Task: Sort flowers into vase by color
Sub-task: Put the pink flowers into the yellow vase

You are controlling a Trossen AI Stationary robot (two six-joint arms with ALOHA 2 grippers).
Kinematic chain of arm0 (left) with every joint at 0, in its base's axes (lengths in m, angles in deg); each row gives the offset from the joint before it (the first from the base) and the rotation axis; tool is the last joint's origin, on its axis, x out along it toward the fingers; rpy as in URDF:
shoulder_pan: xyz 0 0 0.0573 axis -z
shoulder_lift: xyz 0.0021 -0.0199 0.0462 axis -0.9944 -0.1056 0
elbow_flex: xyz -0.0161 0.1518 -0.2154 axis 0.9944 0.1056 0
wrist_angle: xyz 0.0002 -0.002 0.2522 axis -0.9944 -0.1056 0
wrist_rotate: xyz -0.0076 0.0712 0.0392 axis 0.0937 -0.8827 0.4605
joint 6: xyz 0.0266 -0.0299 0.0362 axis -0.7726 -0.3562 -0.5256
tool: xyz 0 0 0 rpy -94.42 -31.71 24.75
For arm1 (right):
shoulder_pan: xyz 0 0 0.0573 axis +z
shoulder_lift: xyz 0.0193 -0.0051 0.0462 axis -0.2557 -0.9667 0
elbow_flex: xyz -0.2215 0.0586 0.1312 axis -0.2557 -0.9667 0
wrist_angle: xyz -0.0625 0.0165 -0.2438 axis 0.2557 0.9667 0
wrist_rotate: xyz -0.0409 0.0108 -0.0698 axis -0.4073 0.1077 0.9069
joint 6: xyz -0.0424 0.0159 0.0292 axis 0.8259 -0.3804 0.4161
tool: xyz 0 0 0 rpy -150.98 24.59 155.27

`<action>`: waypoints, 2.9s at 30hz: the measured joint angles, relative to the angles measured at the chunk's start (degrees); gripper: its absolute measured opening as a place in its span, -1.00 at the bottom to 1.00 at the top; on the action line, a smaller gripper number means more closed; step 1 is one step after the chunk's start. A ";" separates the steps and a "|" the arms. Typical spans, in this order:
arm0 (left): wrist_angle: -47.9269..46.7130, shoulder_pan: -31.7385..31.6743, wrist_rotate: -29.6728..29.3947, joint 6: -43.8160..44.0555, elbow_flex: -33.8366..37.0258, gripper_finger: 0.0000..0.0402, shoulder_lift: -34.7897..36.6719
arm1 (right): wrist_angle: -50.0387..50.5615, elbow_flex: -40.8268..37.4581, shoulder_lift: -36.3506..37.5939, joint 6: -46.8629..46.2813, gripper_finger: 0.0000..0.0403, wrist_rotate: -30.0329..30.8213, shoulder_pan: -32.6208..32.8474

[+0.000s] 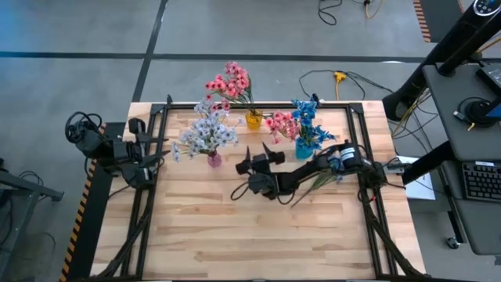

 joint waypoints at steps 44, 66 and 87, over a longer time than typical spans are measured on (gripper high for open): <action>-3.86 -14.68 14.76 0.40 -27.21 -0.50 -43.24 | 49.59 -7.48 54.14 6.67 0.18 -25.93 13.01; -42.92 -46.46 38.42 -2.11 -72.69 -0.55 -80.00 | 51.03 -7.61 64.52 20.02 0.18 -25.94 11.28; -40.56 -50.24 31.88 0.74 -75.58 0.54 -91.29 | 53.36 -7.61 64.76 24.19 0.18 -25.91 11.26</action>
